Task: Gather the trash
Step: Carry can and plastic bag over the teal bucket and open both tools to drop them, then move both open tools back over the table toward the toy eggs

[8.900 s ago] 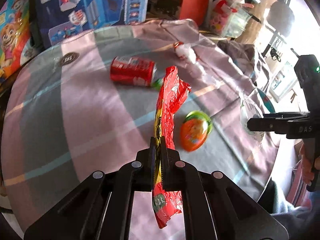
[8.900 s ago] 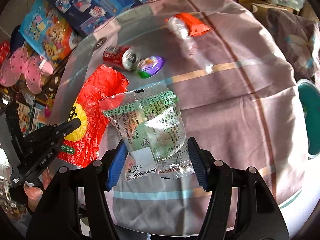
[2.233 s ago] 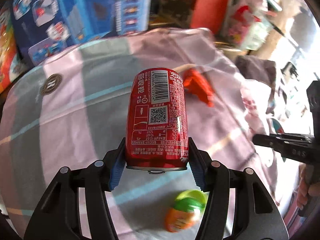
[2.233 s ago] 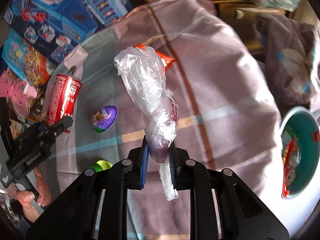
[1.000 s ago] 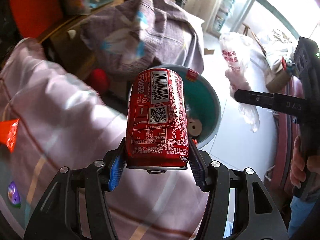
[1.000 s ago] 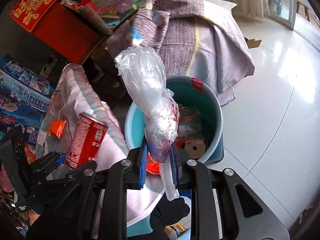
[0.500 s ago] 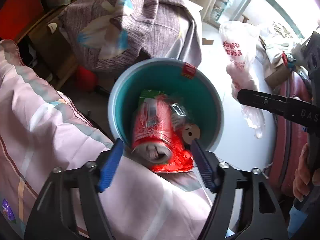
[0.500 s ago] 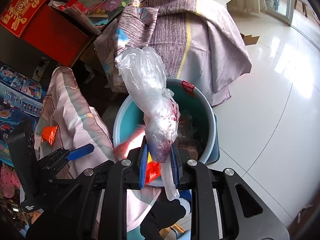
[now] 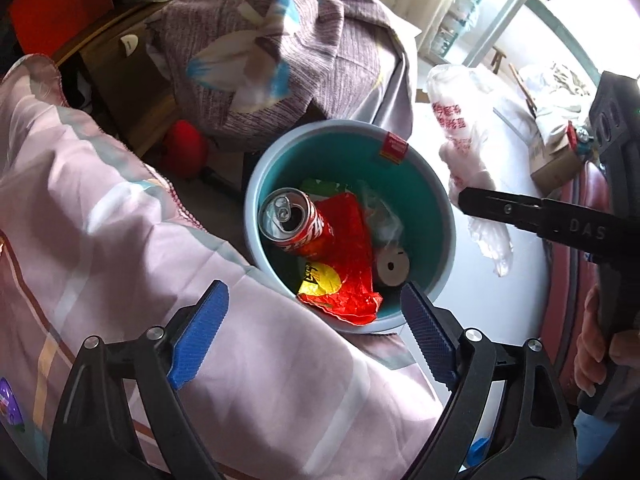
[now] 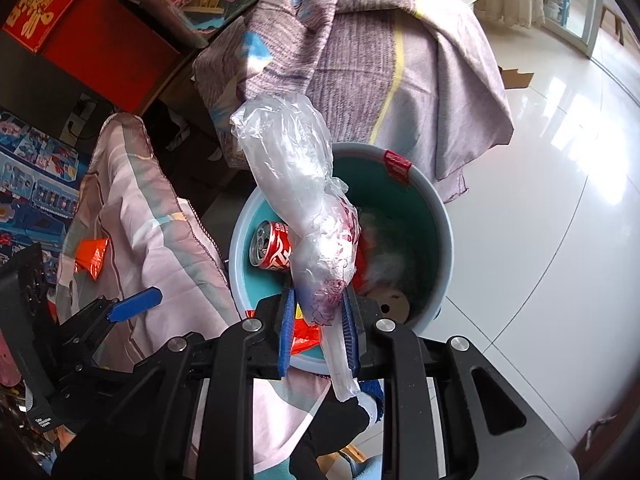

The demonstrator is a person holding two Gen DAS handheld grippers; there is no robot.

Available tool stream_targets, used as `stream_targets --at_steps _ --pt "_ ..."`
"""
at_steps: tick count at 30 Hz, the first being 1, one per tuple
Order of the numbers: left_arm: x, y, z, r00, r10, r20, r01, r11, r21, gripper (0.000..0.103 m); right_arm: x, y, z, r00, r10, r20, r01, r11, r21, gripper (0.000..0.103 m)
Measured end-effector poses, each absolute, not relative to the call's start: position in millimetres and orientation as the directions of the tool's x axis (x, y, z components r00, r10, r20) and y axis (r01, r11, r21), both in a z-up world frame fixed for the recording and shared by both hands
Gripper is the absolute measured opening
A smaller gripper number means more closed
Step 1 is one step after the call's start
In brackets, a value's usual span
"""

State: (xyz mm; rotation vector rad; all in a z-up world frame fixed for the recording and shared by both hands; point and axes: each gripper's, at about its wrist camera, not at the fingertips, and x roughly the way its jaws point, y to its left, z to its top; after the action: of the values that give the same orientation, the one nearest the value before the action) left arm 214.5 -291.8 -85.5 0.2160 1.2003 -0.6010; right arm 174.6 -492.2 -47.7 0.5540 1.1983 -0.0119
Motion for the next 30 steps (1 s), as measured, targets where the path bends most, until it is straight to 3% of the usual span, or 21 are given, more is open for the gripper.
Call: stream_targets --at_steps 1,5,9,21,30 --pt "214 -290 -84 0.231 -0.324 -0.917 0.541 0.826 -0.156 0.089 177 -490 -48 0.379 0.277 -0.883 0.291 0.87 0.398 0.026" --pt "215 -280 -80 0.236 -0.338 -0.911 0.525 0.833 -0.173 0.089 183 -482 -48 0.38 0.269 -0.885 0.283 0.877 0.388 0.059" --pt "215 -269 -75 0.254 -0.344 -0.904 0.511 0.841 -0.176 0.094 186 -479 -48 0.375 0.274 -0.886 0.3 0.868 0.395 0.074" --pt "209 -242 -68 0.267 -0.369 -0.89 0.481 0.851 -0.208 0.094 180 -455 -36 0.328 0.183 -0.927 0.295 0.912 0.284 0.084" --pt "199 -210 -55 0.306 -0.386 -0.87 0.451 0.864 -0.225 0.097 176 -428 -21 0.326 0.17 -0.93 0.267 0.927 0.263 0.085"
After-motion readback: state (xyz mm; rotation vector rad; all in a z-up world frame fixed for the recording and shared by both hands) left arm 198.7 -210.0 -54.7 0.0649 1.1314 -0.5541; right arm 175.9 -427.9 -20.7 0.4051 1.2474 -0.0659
